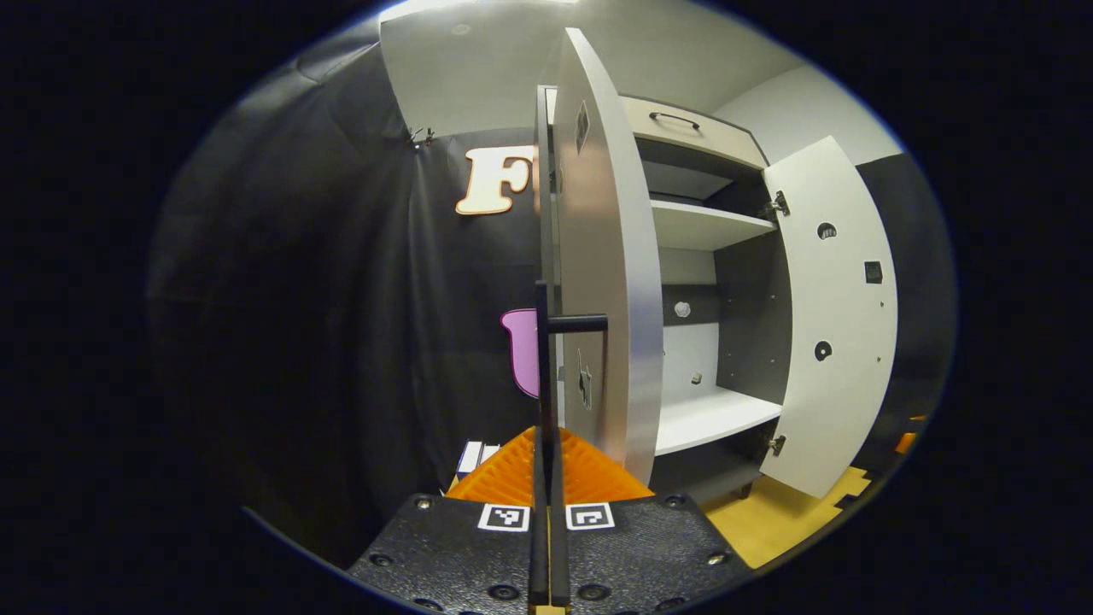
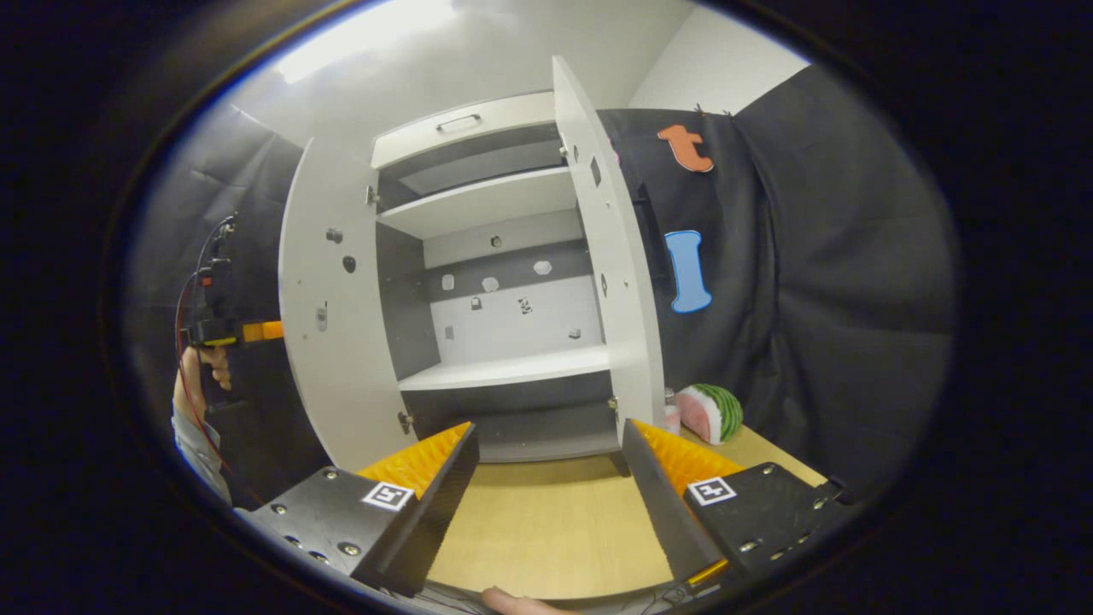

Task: Open the right door of the double-door shoe cabinet with the right hand, and open the left door with the left hand.

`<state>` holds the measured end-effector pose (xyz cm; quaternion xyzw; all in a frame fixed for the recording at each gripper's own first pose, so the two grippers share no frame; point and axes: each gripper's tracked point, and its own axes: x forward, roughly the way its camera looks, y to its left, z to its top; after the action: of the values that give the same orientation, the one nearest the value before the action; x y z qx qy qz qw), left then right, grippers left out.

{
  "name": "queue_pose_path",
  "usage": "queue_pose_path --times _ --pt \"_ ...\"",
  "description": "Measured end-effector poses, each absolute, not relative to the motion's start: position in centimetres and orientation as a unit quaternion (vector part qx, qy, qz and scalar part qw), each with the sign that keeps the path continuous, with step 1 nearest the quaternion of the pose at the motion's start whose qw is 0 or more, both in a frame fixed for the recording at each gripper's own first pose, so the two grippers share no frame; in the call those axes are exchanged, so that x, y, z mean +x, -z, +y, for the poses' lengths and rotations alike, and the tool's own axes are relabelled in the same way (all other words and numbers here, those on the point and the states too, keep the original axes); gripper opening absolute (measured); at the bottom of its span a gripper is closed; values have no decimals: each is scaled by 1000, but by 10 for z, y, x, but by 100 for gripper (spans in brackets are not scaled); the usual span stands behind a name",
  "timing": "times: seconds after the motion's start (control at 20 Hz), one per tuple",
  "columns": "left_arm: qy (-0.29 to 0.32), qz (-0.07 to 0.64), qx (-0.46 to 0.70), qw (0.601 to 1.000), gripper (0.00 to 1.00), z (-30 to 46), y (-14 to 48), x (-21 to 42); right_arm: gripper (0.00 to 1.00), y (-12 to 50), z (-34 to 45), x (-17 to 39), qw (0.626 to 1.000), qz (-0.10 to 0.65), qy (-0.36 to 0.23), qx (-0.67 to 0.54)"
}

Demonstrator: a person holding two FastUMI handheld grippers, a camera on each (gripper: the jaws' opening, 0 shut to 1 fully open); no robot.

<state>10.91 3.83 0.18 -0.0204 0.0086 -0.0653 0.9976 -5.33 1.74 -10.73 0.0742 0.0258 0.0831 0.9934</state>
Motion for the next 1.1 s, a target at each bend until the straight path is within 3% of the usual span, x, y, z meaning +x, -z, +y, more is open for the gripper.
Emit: queue_pose_path --times 0.45,0.85,1.1 --pt "63 -5 -17 998 5 39 1 99 97 114 23 -59 994 29 -83 62" --pt "37 21 -16 999 79 39 32 48 100 112 36 -84 995 17 -89 50" --pt "21 12 -6 1000 96 29 36 10 100 109 45 -116 994 9 -96 50"
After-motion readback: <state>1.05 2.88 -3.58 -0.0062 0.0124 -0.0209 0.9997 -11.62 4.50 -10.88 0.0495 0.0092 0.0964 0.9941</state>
